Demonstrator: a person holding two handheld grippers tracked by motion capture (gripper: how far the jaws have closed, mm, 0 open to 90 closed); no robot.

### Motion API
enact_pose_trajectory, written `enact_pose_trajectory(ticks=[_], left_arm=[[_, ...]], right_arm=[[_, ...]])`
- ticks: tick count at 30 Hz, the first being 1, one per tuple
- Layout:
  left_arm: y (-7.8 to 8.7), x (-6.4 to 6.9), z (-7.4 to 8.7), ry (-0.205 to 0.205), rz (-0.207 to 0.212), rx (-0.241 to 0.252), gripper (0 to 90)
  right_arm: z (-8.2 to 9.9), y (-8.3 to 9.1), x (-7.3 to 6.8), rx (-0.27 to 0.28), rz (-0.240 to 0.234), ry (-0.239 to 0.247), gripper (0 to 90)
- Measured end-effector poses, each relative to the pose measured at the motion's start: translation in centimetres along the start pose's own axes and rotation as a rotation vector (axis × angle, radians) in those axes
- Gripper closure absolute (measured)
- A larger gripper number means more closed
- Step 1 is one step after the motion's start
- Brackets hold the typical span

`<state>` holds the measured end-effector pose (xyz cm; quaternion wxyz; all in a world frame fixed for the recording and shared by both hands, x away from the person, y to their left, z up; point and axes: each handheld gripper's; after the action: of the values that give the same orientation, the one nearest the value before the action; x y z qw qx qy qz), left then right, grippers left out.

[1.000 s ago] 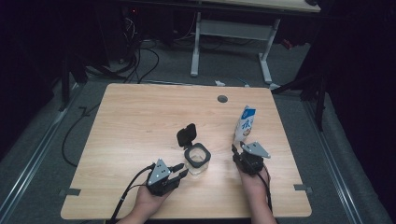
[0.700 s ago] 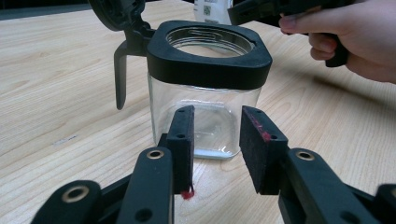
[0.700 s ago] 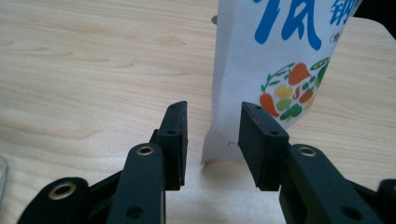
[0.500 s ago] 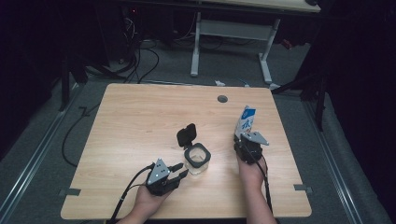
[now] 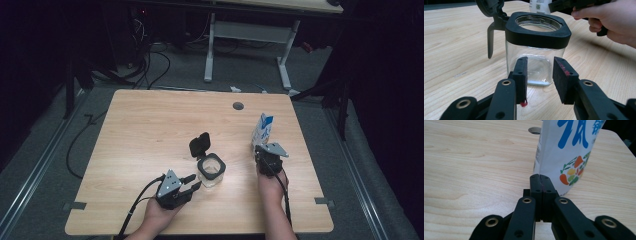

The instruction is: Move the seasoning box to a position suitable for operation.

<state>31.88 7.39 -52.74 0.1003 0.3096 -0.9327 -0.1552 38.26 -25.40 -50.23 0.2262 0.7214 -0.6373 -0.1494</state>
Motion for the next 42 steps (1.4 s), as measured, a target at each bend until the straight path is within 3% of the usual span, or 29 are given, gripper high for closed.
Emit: enact_pose_trajectory(ticks=[10,15,18,22,29,31,33,36,42], left_arm=[[0.0,0.0,0.0,0.002,-0.001,-0.002,65.0],[0.0,0.0,0.0,0.003,-0.001,-0.002,65.0],[0.0,0.0,0.0,0.003,0.0,-0.002,64.6],[0.0,0.0,0.0,0.003,0.001,-0.002,64.4],[0.0,0.0,0.0,0.003,0.002,-0.004,64.0],[0.0,0.0,0.0,0.003,0.002,-0.004,64.0],[0.0,0.0,0.0,0.003,0.003,-0.004,63.8],[0.0,0.0,0.0,0.003,0.003,-0.004,63.8],[-0.1,0.1,0.1,-0.004,0.0,-0.005,63.5]], right_arm=[[0.7,1.1,1.6,-0.002,0.002,-0.001,89.6],[0.6,0.7,1.6,-0.006,0.008,-0.034,63.8],[0.3,0.4,1.7,-0.004,-0.012,-0.062,55.1],[-0.5,0.0,1.5,-0.001,0.002,-0.067,47.5],[-1.2,-1.0,1.9,0.025,0.003,-0.098,46.6],[-1.2,-1.2,2.0,0.032,-0.009,-0.116,51.2],[-1.3,-1.3,1.9,0.037,0.001,-0.094,54.1],[-1.3,-1.3,1.9,0.037,0.013,-0.101,58.2],[-1.5,-0.6,1.6,0.063,0.039,-0.064,76.1]])
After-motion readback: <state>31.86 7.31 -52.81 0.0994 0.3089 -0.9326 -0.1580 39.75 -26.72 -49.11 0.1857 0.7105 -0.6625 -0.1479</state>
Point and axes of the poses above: each handheld gripper's, and its own axes: y roughly backward along the jaws, z roughly out of its underside, x roughly to its right, and after that the axes turned 1 degree about -z, right-handed
